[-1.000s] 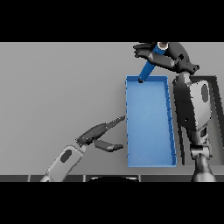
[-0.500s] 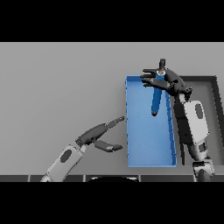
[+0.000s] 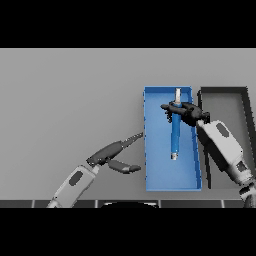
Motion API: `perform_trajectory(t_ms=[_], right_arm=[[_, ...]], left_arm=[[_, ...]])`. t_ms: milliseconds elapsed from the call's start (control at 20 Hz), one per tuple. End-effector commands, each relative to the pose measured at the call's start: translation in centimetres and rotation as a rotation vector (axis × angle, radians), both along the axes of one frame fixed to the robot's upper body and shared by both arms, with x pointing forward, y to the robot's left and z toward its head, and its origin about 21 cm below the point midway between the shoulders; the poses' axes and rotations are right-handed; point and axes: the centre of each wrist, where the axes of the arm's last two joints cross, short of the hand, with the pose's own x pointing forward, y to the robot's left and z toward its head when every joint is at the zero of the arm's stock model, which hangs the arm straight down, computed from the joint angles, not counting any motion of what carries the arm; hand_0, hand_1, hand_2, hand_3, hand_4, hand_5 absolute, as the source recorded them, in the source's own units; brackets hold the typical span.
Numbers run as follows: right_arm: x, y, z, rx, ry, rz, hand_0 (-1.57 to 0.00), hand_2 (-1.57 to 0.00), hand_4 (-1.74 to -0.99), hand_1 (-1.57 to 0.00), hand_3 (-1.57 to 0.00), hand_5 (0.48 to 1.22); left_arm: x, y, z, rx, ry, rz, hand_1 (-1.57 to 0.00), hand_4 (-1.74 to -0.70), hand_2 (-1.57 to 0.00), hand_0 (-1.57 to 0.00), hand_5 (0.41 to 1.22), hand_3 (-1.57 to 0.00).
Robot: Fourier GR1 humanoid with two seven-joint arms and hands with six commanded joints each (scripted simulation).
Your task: Pick up the blue pipe and place it into the blue bin.
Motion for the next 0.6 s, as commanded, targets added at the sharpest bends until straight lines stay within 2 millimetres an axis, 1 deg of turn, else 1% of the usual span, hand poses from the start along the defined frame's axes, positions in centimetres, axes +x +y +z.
perform_trajectory(t_ms=[0, 50, 150, 200, 300, 400, 450, 500, 550], right_arm=[[-0.1, -0.1, 0.4, -0.028, 0.0, 0.05, -0.53, -0.46, -1.285, -0.48, -0.37, 1.141], [-0.3, 0.1, 0.2, -0.058, 0.008, 0.084, -0.43, -0.36, -1.242, -0.38, -0.29, 1.081], [-0.5, 0.2, 0.0, -0.163, -0.024, 0.137, -0.27, -0.23, -1.179, -0.24, -0.19, 0.975], [-0.6, 0.1, -0.3, -0.21, -0.037, 0.158, -0.22, -0.19, -1.165, -0.19, -0.15, 0.924], [-0.4, 0.5, -0.5, -0.254, -0.083, 0.191, -0.14, -0.12, -1.131, -0.12, -0.1, 0.857], [-0.1, 0.6, -0.8, -0.273, -0.103, 0.199, -0.09, -0.08, -1.126, -0.08, -0.06, 0.794], [-0.5, 0.4, -1.4, -0.266, -0.099, 0.183, -0.07, -0.06, -1.125, -0.06, -0.05, 0.764], [-0.6, 0.5, -1.6, -0.276, -0.101, 0.186, -0.06, -0.05, -1.124, -0.05, -0.04, 0.738], [-0.5, 0.7, -1.3, -0.303, -0.107, 0.185, -0.04, -0.04, -1.124, -0.04, -0.03, 0.717]], left_arm=[[0.2, -0.1, 0.1, 0.002, -0.002, 0.003, 0.0, -0.89, 0.0, 0.0, 0.453, 0.0], [0.2, -0.1, 0.2, -0.008, 0.002, 0.006, 0.0, -0.89, 0.0, 0.0, 0.453, 0.0], [-0.1, 0.1, 0.2, -0.014, -0.008, -0.004, 0.0, -0.89, 0.0, 0.0, 0.454, 0.0], [-0.1, 0.4, 0.0, -0.011, -0.006, -0.003, 0.0, -0.89, 0.0, 0.0, 0.453, 0.0], [0.1, 0.4, -0.1, -0.006, -0.012, 0.009, 0.0, -0.9, 0.0, 0.0, 0.45, 0.0], [0.1, 0.0, 0.2, -0.008, -0.009, 0.004, 0.0, -0.9, 0.0, 0.0, 0.453, 0.0], [0.1, 0.1, -0.2, -0.005, -0.005, 0.006, 0.0, -0.91, 0.0, 0.0, 0.455, 0.0], [-0.1, 0.2, -0.2, -0.016, -0.005, 0.002, 0.0, -0.91, 0.0, 0.0, 0.457, 0.0], [-0.3, 0.1, -0.2, -0.018, 0.0, 0.002, 0.0, -0.91, 0.0, 0.0, 0.458, 0.0]])
